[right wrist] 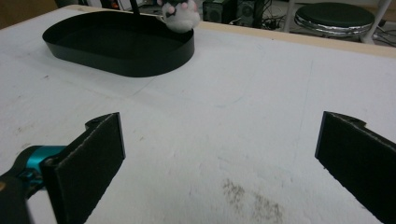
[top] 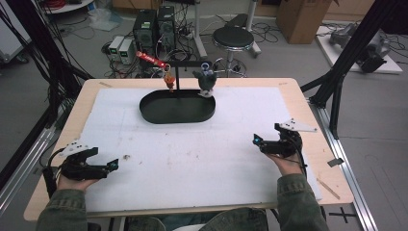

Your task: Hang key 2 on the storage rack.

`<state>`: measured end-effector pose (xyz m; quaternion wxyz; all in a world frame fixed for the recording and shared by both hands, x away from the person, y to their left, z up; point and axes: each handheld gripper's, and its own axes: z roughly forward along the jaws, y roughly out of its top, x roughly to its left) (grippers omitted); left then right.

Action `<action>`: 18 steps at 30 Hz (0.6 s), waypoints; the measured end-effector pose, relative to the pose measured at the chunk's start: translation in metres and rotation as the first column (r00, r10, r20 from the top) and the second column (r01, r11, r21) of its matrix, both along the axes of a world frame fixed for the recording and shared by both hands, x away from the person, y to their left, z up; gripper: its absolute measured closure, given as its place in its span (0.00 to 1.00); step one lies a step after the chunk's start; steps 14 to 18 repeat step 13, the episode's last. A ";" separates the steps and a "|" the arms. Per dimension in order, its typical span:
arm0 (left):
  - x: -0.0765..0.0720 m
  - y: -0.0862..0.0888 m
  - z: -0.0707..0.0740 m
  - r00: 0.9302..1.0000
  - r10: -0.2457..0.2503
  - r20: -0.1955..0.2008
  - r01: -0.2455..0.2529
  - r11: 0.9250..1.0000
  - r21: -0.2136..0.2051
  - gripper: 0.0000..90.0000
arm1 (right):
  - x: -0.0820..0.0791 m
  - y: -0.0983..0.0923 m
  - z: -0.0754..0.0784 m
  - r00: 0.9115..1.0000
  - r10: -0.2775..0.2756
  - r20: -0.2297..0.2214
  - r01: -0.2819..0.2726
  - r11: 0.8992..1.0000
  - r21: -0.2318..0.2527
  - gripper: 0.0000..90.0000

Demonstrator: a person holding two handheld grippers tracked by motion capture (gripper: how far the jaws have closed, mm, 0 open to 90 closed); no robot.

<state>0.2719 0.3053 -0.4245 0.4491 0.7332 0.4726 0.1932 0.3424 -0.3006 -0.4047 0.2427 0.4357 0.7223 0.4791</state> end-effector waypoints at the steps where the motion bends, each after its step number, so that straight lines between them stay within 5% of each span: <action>1: 0.000 0.000 0.000 1.000 0.002 0.000 -0.002 1.000 -0.001 0.02 | -0.002 -0.001 -0.001 1.000 -0.003 -0.003 0.003 1.000 0.001 0.01; 7: -0.001 0.001 0.000 1.000 0.009 0.005 -0.009 1.000 0.000 0.02 | -0.012 -0.005 0.001 0.999 0.005 0.031 -0.005 1.000 0.002 0.01; 18: -0.002 0.002 0.001 0.999 0.023 0.029 -0.023 1.000 0.005 0.02 | -0.017 -0.008 -0.005 0.999 0.039 0.005 -0.039 0.999 -0.013 0.01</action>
